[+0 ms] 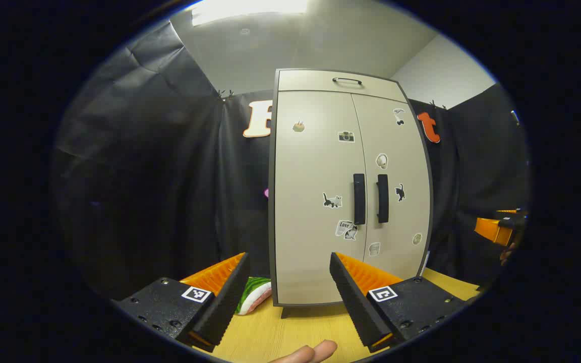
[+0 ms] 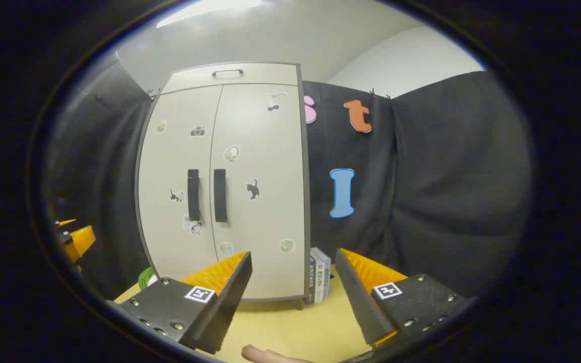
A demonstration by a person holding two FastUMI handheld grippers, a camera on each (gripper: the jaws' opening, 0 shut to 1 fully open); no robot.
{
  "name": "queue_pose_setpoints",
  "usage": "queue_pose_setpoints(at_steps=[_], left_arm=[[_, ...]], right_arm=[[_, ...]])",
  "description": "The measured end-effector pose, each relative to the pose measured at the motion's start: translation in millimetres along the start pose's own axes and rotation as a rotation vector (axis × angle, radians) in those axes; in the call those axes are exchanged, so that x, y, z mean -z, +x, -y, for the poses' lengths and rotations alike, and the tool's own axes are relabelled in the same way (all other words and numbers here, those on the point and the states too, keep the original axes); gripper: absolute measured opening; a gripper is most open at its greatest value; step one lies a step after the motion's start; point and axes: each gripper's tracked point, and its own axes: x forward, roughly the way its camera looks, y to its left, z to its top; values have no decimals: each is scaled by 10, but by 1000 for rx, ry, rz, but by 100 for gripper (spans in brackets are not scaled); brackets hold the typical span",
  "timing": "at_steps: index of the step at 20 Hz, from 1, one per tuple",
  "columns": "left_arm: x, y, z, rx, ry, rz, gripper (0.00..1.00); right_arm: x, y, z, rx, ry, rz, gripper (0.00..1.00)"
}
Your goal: Open the right door of the double-door shoe cabinet with the right hand, and open the left door with the left hand.
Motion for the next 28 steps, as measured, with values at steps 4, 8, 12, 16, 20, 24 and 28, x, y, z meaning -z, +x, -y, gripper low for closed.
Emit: queue_pose_setpoints(at_steps=[4,8,12,16,20,24,28], left_arm=[[-44,0,26,-11,3,4,96],[-206,13,25,-39,22,33,97],[-378,26,41,-48,19,63,98],[-433,30,67,-40,9,65,98],[-360,37,97,-22,-6,53,98],[-285,55,82,-17,-6,41,98],[-223,43,67,-13,-17,35,96]], right_arm=[[-38,-20,64,-16,0,6,94],[-162,2,89,-22,-1,19,94],[-278,12,120,-20,2,32,94],[-330,17,135,-23,-1,38,98],[-372,95,102,-32,-15,47,98],[-473,292,-25,-59,-34,71,98],[-631,558,-293,-94,-48,72,94]])
